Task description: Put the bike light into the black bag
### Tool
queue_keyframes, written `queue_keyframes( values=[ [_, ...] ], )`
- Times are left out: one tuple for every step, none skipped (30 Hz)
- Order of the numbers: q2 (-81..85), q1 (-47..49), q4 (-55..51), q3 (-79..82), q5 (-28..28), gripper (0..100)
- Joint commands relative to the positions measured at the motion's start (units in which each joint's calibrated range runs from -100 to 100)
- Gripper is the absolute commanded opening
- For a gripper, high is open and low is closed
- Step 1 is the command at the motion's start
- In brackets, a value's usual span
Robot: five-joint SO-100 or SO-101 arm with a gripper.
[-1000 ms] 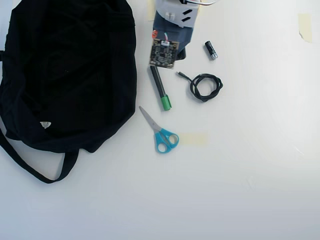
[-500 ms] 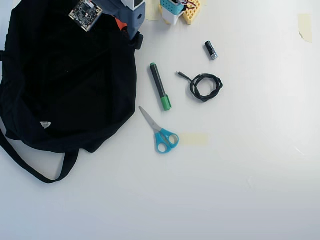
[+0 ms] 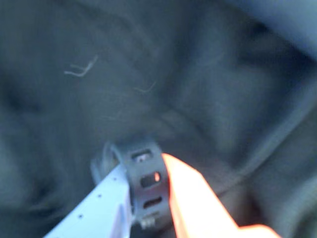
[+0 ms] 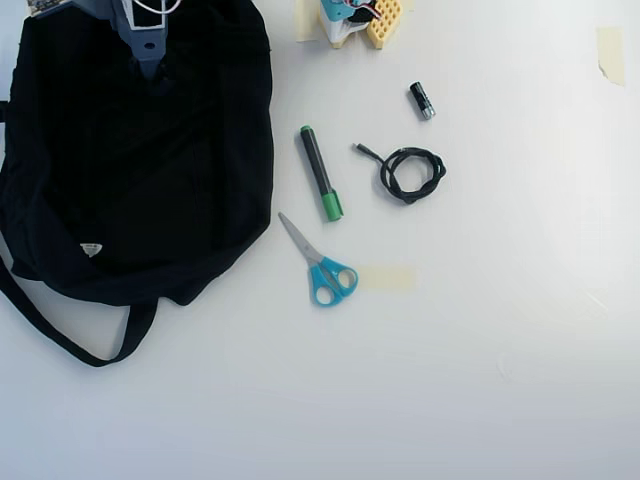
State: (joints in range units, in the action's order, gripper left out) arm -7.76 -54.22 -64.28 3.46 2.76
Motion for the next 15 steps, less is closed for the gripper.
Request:
queue_keyframes(
  values=[
    [-2.9, -1.6, 4.5, -3.3, -0.3, 2],
    [-4.8, -1.7, 4.6, -3.5, -0.3, 3],
    [-6.2, -1.8, 4.0, -2.8, -0.2, 3],
    [-6.3, -1.8, 3.6, -2.6, 0.2, 9],
    [-6.3, -1.8, 2.7, -2.7, 0.2, 15],
    [-5.9, -1.9, 2.3, -2.8, 0.2, 20],
    [-5.0, -1.9, 1.6, -3.5, 0.2, 24],
    [-4.9, -1.8, 0.0, -4.7, 0.2, 27],
    [-4.9, -0.9, -3.5, -7.6, -0.2, 33],
    [-4.9, 1.3, -6.8, -12.3, -0.2, 37],
    [-4.9, 4.3, -10.3, -17.9, 0.0, 38],
    [-4.8, 6.5, -13.5, -22.1, 0.0, 38],
    [-4.8, 9.4, -19.1, -28.3, 0.2, 38],
    [-4.3, 12.0, -23.8, -33.9, 0.3, 38],
    [-1.7, 14.7, -27.1, -37.4, 0.3, 38]
  ],
)
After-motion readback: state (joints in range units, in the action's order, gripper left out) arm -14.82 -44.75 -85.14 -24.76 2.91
